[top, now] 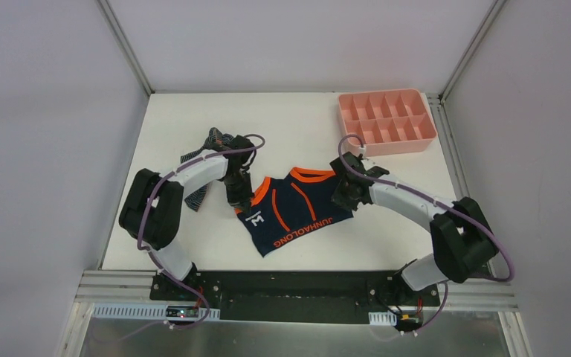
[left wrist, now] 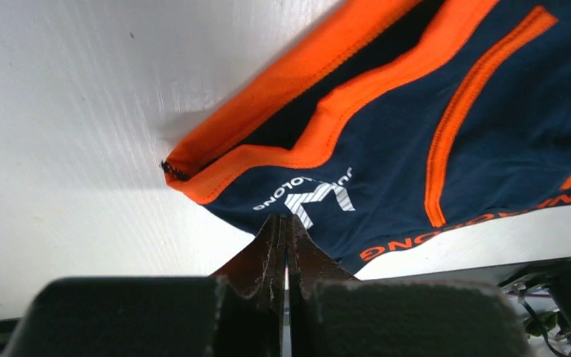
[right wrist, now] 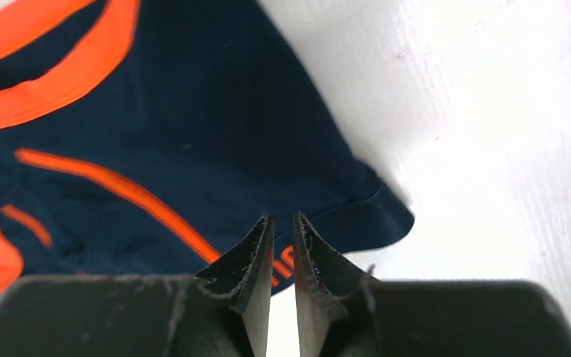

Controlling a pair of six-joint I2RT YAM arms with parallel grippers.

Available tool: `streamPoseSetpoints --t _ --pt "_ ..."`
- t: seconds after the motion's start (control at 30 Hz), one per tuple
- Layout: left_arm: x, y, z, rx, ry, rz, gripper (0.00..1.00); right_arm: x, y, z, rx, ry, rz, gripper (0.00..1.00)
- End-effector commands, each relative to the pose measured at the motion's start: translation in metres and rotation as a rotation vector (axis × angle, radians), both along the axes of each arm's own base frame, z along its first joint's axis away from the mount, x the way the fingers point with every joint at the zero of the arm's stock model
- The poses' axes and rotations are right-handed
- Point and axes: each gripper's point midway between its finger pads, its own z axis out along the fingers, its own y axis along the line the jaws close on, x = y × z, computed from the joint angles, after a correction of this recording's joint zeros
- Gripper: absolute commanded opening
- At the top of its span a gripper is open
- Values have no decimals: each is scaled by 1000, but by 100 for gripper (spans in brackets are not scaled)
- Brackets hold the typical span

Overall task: Roll the underwear
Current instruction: Flatten out the underwear at the center of the board.

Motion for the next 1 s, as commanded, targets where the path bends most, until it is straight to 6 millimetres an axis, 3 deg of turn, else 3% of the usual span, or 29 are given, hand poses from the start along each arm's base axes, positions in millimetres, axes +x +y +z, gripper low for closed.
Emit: streamPoseSetpoints --t 0.0,0.2,0.37,0.47,0.6,0.7,0.8,0.97 --pt "-10 3 -17 3 41 1 0 11 -11 -21 -47 37 -9 18" --pt "-35 -6 -25 -45 121 -11 0 21 -22 -43 -96 95 52 17" --pt "-52 -34 -24 -79 160 -37 0 53 -34 -48 -154 94 79 16" --pt "-55 -60 -12 -132 158 -69 0 82 -28 -37 -145 45 133 17" --pt "-41 -83 26 -230 83 -87 4 105 -3 3 -87 -44 225 20" --pt "-31 -83 53 -242 3 -96 9 95 9 27 -74 -91 268 24" --pt "-29 -71 64 -223 -33 -74 11 68 22 41 -55 -124 312 26" --pt "-42 -32 52 -172 9 110 17 -3 56 52 -32 -208 495 30"
